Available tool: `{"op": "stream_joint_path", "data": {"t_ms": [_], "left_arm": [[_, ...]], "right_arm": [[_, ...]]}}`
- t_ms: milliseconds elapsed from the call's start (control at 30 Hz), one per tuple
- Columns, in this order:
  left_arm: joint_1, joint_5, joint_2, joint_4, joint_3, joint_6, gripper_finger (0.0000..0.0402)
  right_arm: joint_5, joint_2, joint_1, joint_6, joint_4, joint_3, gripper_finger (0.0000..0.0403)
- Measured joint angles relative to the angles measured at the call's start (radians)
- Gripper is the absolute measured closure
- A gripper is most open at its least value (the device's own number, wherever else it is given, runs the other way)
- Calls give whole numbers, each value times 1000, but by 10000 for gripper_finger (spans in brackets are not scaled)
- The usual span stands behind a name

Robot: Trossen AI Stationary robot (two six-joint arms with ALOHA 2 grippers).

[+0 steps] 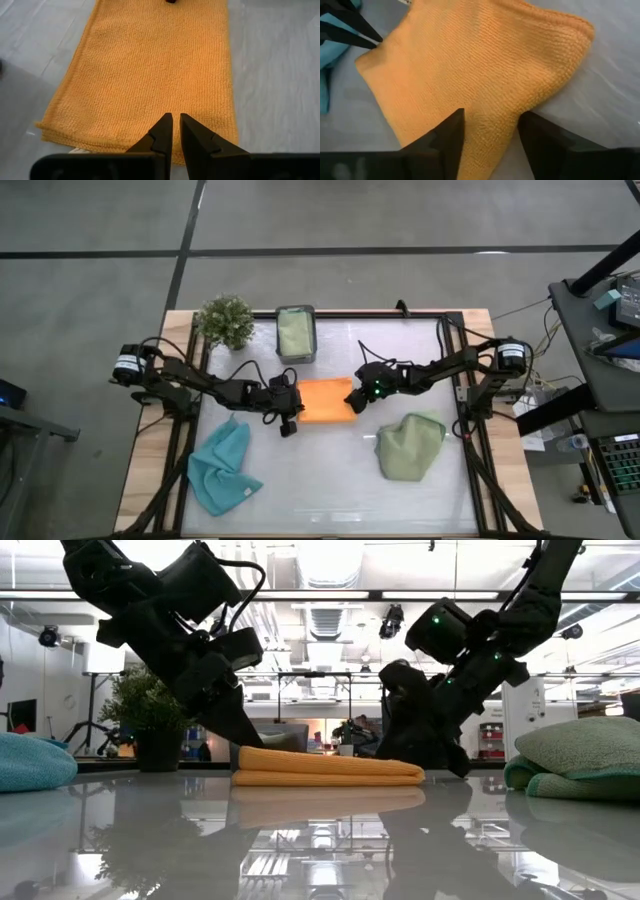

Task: Fold microfiber towels
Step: Fold the yellow towel

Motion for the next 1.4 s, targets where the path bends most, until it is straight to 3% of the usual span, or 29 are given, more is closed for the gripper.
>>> {"op": "stream_joint_path", "data": {"t_ms": [500,767,967,1133,1400], "left_arm": [[-27,20,-4,-120,0,-68,382],[-26,12,63,1,0,-86,382],[-26,7,152,145,0,-80,382],[-24,-20,210,256,7,-76,382],[-10,-22,275,338,35,-59,382]], "right_arm": [[-2,-59,0,-73,-55,-1,387],[0,-157,-43,-129,-276,26,393],[57,-193,-66,-207,-547,147,393],[105,-157,-65,-257,-710,273,394],[96,-30,-37,-304,-729,429,394]]}}
